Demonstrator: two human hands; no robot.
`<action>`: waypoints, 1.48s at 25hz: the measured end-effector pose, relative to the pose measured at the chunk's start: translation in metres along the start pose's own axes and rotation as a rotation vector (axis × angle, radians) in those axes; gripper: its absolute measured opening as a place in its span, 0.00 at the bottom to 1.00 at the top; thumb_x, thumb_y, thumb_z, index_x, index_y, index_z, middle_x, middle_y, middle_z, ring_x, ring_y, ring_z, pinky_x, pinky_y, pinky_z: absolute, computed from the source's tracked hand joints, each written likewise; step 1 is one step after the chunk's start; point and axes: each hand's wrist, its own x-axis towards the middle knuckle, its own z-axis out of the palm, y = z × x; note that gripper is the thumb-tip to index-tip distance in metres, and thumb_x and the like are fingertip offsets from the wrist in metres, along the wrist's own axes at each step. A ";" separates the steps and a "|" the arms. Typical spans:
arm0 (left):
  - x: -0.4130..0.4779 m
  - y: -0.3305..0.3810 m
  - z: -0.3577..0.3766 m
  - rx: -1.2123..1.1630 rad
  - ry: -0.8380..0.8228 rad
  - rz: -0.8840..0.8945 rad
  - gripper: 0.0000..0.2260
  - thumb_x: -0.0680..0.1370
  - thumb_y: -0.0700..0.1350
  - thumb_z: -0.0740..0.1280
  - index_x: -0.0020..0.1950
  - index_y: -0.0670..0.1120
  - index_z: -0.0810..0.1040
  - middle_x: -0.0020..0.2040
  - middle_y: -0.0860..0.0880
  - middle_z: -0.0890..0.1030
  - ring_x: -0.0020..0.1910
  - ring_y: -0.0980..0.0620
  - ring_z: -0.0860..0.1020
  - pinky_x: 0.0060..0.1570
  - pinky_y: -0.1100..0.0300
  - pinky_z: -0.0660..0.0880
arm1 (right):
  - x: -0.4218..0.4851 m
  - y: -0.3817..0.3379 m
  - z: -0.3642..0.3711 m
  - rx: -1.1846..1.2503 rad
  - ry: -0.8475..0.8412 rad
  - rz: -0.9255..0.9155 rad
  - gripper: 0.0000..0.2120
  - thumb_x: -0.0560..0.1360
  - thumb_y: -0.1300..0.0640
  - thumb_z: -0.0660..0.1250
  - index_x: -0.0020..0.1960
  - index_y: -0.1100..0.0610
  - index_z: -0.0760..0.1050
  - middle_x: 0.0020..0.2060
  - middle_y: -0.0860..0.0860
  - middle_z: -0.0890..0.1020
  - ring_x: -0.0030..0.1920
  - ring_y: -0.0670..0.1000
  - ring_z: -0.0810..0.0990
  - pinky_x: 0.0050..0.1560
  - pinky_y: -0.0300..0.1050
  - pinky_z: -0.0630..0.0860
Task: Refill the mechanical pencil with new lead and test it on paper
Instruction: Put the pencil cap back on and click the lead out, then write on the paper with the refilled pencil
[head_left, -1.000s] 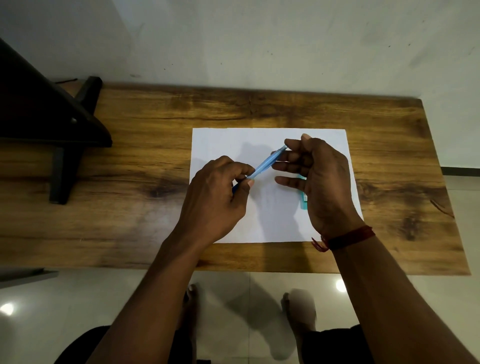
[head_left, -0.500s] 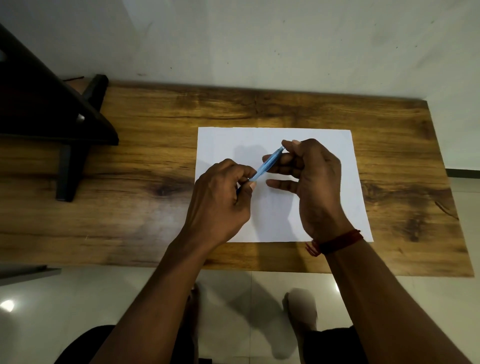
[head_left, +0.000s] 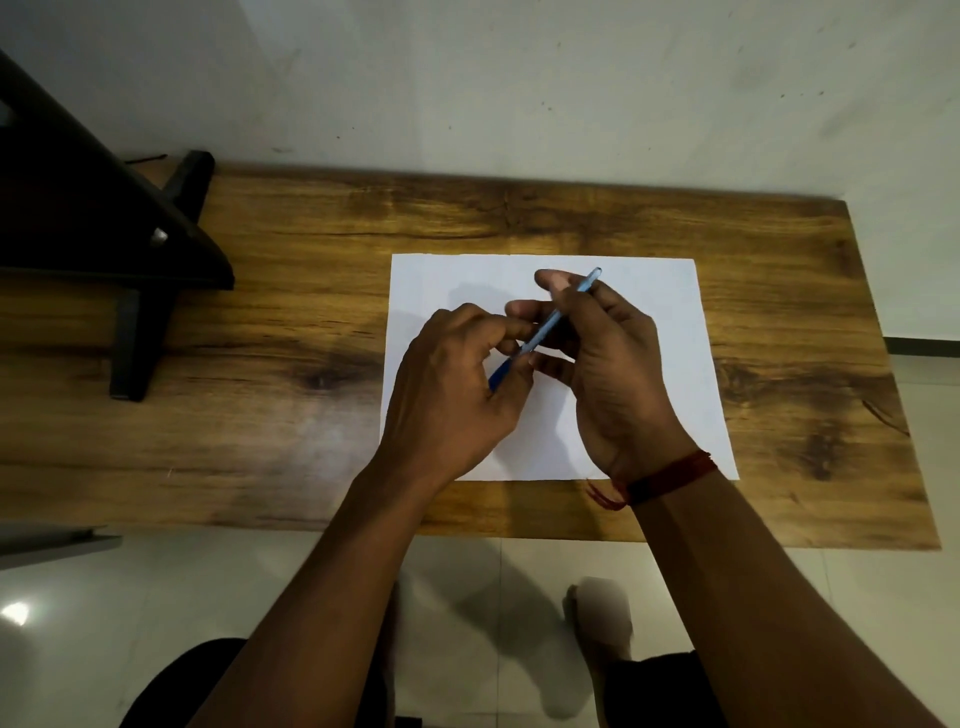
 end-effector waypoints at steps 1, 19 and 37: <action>0.001 -0.002 -0.001 -0.011 0.017 0.002 0.12 0.72 0.49 0.70 0.54 0.46 0.81 0.49 0.48 0.82 0.47 0.55 0.74 0.40 0.69 0.69 | 0.001 -0.002 -0.002 0.007 -0.002 0.003 0.12 0.79 0.53 0.62 0.57 0.57 0.79 0.44 0.58 0.86 0.46 0.56 0.85 0.43 0.45 0.81; -0.043 -0.042 0.002 0.373 0.161 -0.238 0.24 0.72 0.57 0.64 0.64 0.47 0.75 0.67 0.43 0.71 0.68 0.43 0.67 0.64 0.44 0.68 | -0.019 -0.027 -0.033 0.702 -0.054 -0.016 0.24 0.77 0.45 0.50 0.42 0.58 0.80 0.22 0.48 0.63 0.23 0.46 0.58 0.29 0.40 0.56; -0.058 -0.050 0.022 0.597 0.097 -0.307 0.31 0.74 0.65 0.51 0.74 0.53 0.61 0.77 0.42 0.59 0.76 0.43 0.56 0.74 0.44 0.51 | -0.033 -0.043 -0.057 0.648 -0.002 -0.112 0.26 0.77 0.44 0.49 0.43 0.60 0.79 0.21 0.47 0.63 0.22 0.45 0.57 0.26 0.39 0.57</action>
